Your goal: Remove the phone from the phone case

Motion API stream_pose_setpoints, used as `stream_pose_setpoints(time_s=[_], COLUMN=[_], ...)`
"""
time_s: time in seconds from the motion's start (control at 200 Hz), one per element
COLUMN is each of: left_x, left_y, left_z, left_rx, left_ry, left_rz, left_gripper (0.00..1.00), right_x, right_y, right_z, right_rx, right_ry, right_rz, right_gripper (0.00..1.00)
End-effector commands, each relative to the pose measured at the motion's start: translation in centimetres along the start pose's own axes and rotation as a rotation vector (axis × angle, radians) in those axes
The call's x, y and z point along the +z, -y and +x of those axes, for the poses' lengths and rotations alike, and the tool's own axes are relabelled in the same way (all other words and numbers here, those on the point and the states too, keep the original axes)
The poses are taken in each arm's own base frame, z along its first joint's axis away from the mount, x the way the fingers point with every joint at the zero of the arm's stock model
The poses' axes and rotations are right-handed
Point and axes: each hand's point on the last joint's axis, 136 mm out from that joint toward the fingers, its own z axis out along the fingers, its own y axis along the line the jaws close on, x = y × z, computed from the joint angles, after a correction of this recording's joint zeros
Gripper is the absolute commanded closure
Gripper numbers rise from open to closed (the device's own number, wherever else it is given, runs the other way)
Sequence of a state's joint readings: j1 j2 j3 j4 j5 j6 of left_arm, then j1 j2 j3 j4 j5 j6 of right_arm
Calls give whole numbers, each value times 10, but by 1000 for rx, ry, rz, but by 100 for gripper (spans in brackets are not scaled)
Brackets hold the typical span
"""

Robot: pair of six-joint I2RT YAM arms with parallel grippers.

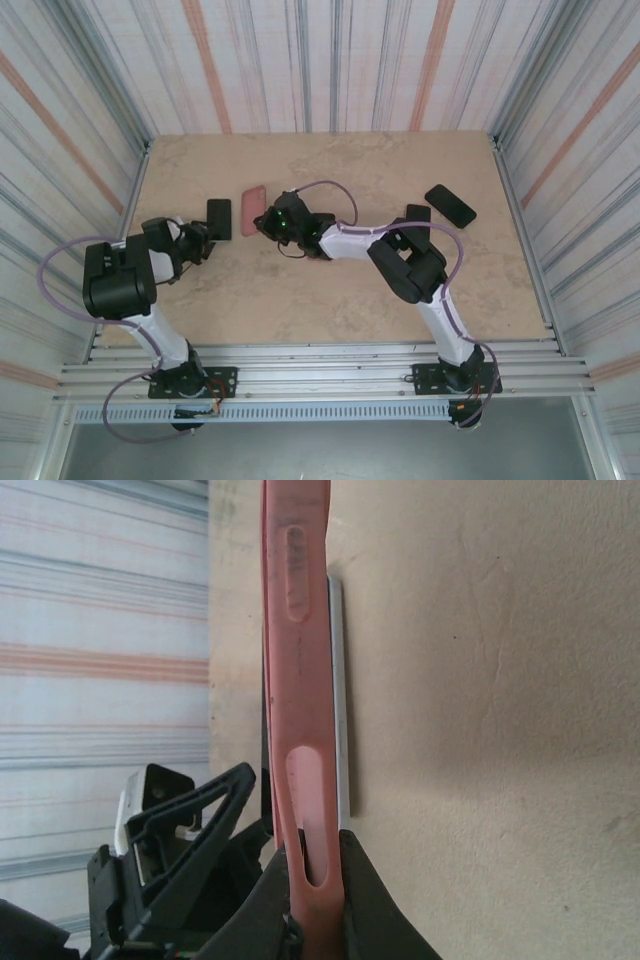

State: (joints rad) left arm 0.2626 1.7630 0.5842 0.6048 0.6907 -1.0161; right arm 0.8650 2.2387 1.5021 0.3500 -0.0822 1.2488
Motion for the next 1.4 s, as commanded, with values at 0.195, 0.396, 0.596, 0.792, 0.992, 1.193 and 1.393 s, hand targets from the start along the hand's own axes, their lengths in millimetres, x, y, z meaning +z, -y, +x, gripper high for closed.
stream_pose_setpoints(time_s=[0.195,0.396,0.596,0.792,0.992,1.193,1.393], left_x=[-3,-2,-6,-11,-15,-17,-26], left_y=[-14,-19,-26,-28,-28,-26,-22], left_z=[-5,-3,2,4,4,2,-5], left_rx=[47,41,67,88,103,130,164], left_ry=[-51,-91,-111,-120,-125,-137,-136], left_rz=[-124,-152,-193,-223,-236,-248,-282], left_gripper=[32,28,24,19,13,13,11], right_x=[22,33,42,48,54,47,38], right_y=[17,22,21,29,31,36,33], right_z=[13,14,18,25,29,29,17], right_rx=[-35,-40,-65,-66,-148,-226,-312], right_ry=[-43,-52,-72,-92,-133,-142,-125], right_rz=[92,120,130,155,168,213,275], right_gripper=[90,88,86,84,81,72,59])
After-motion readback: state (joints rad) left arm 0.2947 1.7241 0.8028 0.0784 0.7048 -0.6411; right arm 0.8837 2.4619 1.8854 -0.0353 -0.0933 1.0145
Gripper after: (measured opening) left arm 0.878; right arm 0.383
